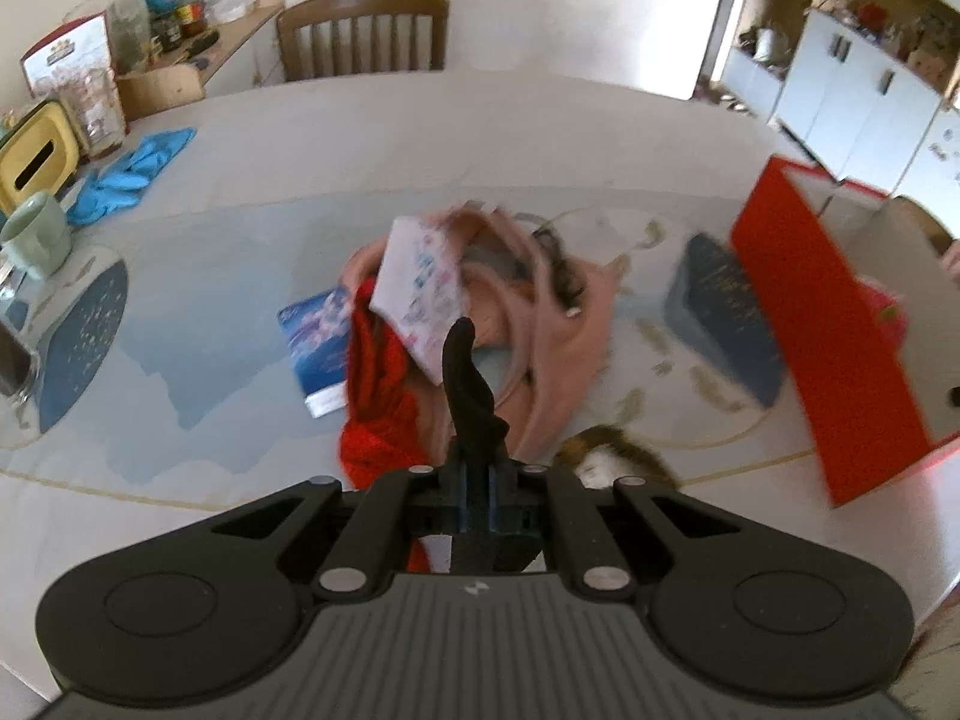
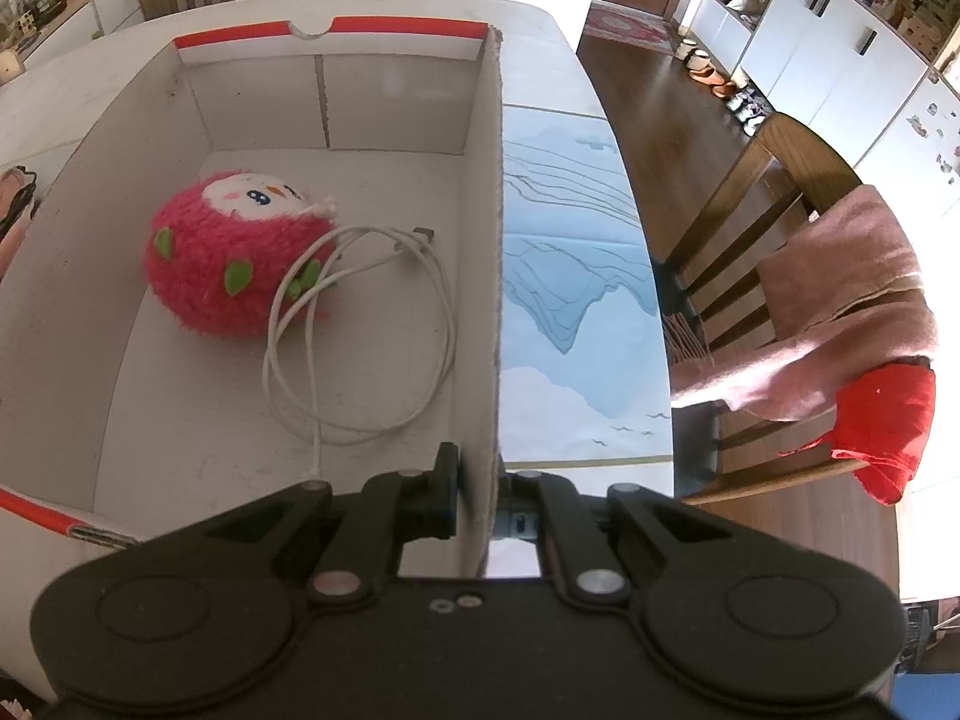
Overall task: Organize objects
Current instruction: 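Close the left tool on the black cloth and lift it, then carry the black cloth into the box and open the left tool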
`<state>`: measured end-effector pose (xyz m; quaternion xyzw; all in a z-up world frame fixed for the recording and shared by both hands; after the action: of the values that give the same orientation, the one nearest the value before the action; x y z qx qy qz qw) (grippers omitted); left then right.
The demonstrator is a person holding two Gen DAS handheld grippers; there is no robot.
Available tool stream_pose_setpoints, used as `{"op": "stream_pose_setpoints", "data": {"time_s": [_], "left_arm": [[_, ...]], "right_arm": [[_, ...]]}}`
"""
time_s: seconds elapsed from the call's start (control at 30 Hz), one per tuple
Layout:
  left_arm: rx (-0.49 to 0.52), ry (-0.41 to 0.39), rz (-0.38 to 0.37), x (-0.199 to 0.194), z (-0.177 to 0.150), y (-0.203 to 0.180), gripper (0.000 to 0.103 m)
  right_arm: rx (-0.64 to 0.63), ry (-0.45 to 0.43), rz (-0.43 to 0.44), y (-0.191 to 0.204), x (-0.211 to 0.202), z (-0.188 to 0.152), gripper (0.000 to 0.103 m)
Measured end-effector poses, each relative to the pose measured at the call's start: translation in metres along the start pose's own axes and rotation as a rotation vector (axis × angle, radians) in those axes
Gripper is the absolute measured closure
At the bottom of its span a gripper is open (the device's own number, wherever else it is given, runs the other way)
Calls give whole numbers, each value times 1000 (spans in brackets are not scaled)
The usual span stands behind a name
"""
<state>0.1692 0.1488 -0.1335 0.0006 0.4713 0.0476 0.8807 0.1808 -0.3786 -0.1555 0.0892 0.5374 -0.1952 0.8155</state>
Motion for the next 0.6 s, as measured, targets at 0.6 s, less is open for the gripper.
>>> {"op": "stream_pose_setpoints", "data": {"time_s": [0.6], "left_arm": [[95, -104, -239, -59, 70, -90, 98]], "right_arm": [[-13, -2, 32, 8, -1, -1, 99]]}}
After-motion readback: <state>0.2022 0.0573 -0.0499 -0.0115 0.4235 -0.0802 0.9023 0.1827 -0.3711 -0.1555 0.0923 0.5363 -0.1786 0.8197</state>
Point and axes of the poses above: each gripper's, at about its wrist camera, not at the fingertips, and x roughly the way its jaws point, y to its left, z to its top, the point moved 10 cm from there along x, roughly the way its jaws point, and after that the axes turned 7 degrees about z, right-handed, at the moved point
